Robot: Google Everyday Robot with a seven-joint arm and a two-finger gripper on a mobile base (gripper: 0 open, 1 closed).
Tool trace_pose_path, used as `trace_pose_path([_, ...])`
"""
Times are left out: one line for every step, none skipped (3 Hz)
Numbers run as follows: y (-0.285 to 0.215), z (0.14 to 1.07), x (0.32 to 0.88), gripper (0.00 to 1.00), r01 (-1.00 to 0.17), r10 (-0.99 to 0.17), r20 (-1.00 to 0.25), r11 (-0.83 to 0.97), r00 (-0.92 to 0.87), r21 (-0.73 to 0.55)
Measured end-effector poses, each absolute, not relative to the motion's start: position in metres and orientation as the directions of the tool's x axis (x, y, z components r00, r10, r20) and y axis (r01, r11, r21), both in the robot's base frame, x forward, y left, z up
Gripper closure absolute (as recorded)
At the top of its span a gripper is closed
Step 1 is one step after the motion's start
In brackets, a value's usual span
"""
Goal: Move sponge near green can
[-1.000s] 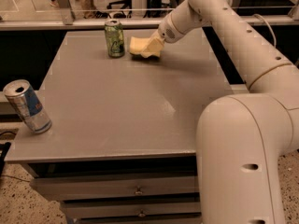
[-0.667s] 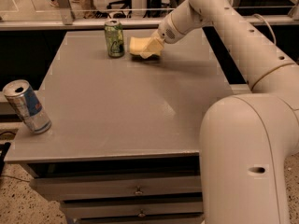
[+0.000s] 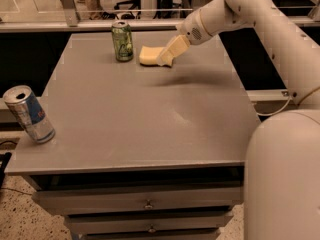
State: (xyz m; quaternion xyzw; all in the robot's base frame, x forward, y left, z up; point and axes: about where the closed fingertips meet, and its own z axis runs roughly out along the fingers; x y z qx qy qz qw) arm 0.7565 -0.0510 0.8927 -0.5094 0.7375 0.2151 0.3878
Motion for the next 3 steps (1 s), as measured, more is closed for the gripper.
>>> trace_pose_path([-0.099,0.911,0.736,0.00,-0.908,-0.526,-0.835,0.411,-0.161,-0.084])
trace_pose_path([-0.156,0.930,0.712,0.00,-0.887,-0.459,-0.877,0.452,-0.142,-0.093])
trace_pose_path([-0.184,0.932,0.704,0.00,-0.871,-0.444,-0.883,0.483,-0.154,-0.091])
